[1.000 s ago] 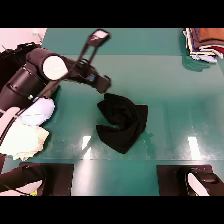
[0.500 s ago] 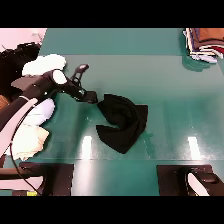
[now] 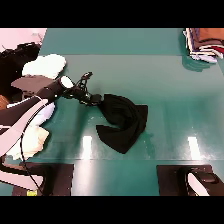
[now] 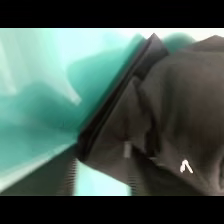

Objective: Fold the shirts.

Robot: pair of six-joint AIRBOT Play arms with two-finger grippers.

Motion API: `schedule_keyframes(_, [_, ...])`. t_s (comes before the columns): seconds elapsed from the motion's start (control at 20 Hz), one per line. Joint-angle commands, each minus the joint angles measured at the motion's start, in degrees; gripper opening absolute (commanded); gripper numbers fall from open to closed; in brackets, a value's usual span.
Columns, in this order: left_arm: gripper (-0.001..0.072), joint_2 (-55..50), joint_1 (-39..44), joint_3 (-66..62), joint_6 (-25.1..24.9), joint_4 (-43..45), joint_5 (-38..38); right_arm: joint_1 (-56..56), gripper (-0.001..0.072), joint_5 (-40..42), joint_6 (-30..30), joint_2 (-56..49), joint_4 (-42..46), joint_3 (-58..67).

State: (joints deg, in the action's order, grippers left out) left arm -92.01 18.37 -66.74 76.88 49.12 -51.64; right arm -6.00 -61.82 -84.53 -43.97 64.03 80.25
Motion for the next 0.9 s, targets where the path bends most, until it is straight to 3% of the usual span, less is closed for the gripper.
schedule_keyframes(0.0, [0.0113, -0.24, 1.64, -0.22, -1.92, -0.70, 3.04, -0.07, 0.0015, -0.55, -0.02, -0.02, 0.02, 0.00])
schedule_keyframes(0.05, [0.0026, -0.11, 1.33, -0.81, -1.88, -0.59, 2.60, -0.07, 0.0015, -1.46, -0.02, 0.00, 0.31, 0.00])
schedule_keyframes(0.25, [0.0024, 5.75, -3.72, -4.68, -1.73, 3.45, 1.33, -0.07, 0.0015, -7.54, -1.64, 0.39, 2.14, -3.15])
schedule_keyframes(0.45, [0.0025, 15.10, -9.81, -6.93, -1.81, 9.86, 1.38, -0.09, 0.0016, -9.51, -5.62, 0.55, 0.57, -19.39])
schedule_keyframes(0.5, [0.0025, 16.48, -10.56, -6.93, -1.86, 10.99, 1.11, -0.07, 0.0075, -8.52, -5.62, -0.48, -2.25, -24.11])
schedule_keyframes(0.55, [0.0026, 17.44, -10.84, -6.93, -1.86, 12.46, 0.61, -0.11, 0.0332, -6.80, -5.46, -2.25, -6.97, -29.00])
schedule_keyframes(0.6, [0.0026, 17.75, -10.86, -6.93, -1.86, 13.22, -0.09, -0.59, 0.0520, -4.98, -4.28, -4.70, -12.04, -33.35])
schedule_keyframes(0.85, [0.0026, 17.66, -10.86, -6.88, -1.86, 13.81, -1.09, -11.52, 0.0511, 8.52, 6.16, -20.68, -28.37, -41.40])
